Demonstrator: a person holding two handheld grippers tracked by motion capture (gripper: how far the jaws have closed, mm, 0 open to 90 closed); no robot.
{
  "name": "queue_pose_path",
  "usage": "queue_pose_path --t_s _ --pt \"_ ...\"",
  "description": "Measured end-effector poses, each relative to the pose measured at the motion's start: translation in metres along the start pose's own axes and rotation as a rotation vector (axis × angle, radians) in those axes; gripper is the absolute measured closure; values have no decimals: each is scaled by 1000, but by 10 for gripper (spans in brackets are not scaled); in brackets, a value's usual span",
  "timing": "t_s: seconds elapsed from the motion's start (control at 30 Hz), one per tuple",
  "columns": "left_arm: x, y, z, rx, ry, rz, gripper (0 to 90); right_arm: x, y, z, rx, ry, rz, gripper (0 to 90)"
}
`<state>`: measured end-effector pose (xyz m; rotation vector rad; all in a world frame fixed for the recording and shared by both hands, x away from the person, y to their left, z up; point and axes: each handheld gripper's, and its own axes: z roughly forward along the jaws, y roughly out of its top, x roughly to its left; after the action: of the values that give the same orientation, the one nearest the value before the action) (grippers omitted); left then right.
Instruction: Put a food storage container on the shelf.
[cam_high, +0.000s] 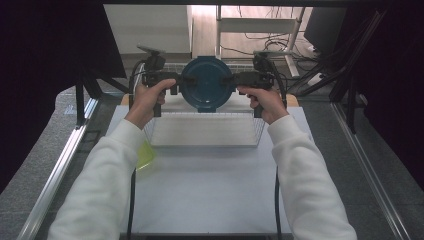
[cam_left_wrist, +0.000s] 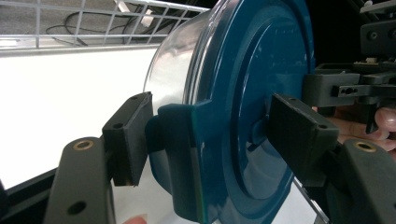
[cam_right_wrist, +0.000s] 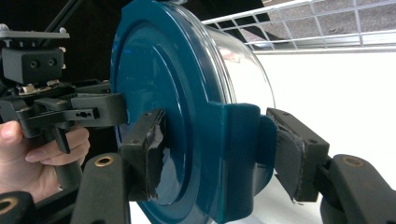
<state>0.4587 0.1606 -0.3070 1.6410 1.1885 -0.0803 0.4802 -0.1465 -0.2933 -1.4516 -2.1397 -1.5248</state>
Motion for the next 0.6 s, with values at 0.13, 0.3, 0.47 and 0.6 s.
queue_pose_path --t_s 0.13,0.3,0.47,0.6 --pt "8 4 4 3 -15 -48 328 -6 6 4 9 6 39 392" --pt "19 7 10 -3 -32 -107 332 -14 11 11 19 6 102 381" --pt "29 9 19 -15 -44 -171 339 -25 14 18 36 14 185 360" --pt "36 9 24 -19 -50 -207 345 -33 14 23 39 25 226 349"
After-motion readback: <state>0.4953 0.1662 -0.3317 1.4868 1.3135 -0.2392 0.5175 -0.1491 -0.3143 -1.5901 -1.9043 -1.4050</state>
